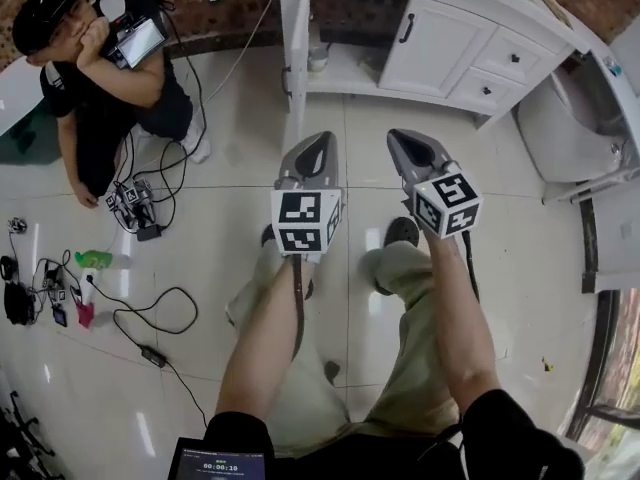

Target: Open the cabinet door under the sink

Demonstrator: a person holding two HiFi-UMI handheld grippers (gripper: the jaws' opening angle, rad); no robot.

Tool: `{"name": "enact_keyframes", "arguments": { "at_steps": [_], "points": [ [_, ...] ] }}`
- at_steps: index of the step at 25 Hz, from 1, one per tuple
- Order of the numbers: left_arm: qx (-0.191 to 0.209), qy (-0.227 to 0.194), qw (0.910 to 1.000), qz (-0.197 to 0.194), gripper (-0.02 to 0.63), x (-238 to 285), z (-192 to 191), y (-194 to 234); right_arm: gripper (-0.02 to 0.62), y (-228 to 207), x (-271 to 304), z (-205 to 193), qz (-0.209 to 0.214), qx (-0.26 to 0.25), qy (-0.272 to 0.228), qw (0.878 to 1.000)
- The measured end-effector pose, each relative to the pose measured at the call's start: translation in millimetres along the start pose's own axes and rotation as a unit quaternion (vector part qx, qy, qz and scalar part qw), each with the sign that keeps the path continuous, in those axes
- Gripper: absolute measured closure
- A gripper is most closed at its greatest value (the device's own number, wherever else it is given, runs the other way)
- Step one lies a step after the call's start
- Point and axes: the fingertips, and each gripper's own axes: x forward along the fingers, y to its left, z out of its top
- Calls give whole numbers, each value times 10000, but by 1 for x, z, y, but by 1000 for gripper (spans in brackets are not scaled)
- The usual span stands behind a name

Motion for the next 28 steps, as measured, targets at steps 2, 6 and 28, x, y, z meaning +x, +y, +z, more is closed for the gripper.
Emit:
{"name": "enact_keyframes", "arguments": {
  "at_steps": [2, 6, 28],
  "points": [
    [-49, -78, 10000, -24, 589, 6, 3, -6, 603, -4, -7, -16, -34, 133, 159, 9998],
    [353, -217, 9991, -92, 589, 26, 5, -19, 603, -15, -17, -10, -92, 75, 45, 9999],
    [697, -82, 9965, -460, 589, 47, -12, -59, 603, -72, -47, 8, -277, 909, -665, 9933]
  ]
}}
